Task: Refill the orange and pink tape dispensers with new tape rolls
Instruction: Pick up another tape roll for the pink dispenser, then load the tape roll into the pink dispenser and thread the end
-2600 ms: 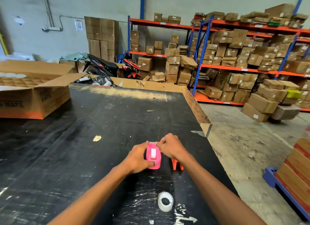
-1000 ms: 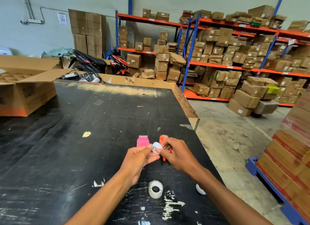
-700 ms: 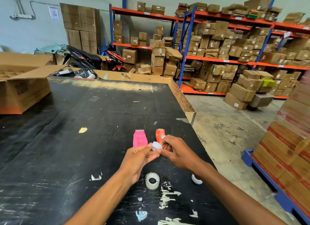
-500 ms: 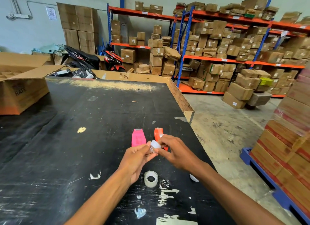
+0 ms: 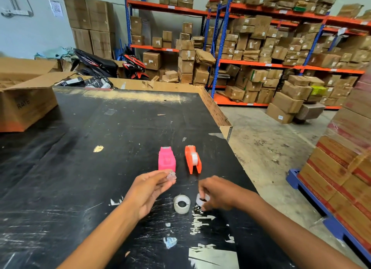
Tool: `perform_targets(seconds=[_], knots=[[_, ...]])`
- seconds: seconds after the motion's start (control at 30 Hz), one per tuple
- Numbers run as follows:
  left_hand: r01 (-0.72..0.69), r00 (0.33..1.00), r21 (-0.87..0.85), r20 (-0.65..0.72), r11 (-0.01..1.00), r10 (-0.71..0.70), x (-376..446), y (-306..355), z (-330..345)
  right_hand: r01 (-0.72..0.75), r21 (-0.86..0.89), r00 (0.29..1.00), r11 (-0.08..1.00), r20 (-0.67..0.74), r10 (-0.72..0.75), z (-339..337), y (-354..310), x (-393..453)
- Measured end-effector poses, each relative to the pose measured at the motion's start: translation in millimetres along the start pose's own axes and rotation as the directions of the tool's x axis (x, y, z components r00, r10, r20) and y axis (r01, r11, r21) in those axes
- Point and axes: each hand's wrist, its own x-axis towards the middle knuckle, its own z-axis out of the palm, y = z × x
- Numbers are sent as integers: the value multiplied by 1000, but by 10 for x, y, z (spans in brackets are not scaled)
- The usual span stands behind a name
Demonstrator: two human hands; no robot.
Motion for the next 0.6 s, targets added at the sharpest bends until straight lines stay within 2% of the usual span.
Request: perform_targets(seconds=[0.1,0.27,0.43,0.6], knots=[[5,1000,12,6,1000,-5,-21,-2,-35,-23,40,1000,999,12,23,53,19,28],[9,1000,63,21,998,-10,-62,-12,-133,-37,134,991,990,129,20,-88,3,38],[-1,1000,68,13,998,0,-78,5,-237,32,104,998,994,48,-37,-206,-235,3],[-39,999,51,-12,998,39,-81,40,-291,69,-179,998,981,17,-67,-21,-592,114]])
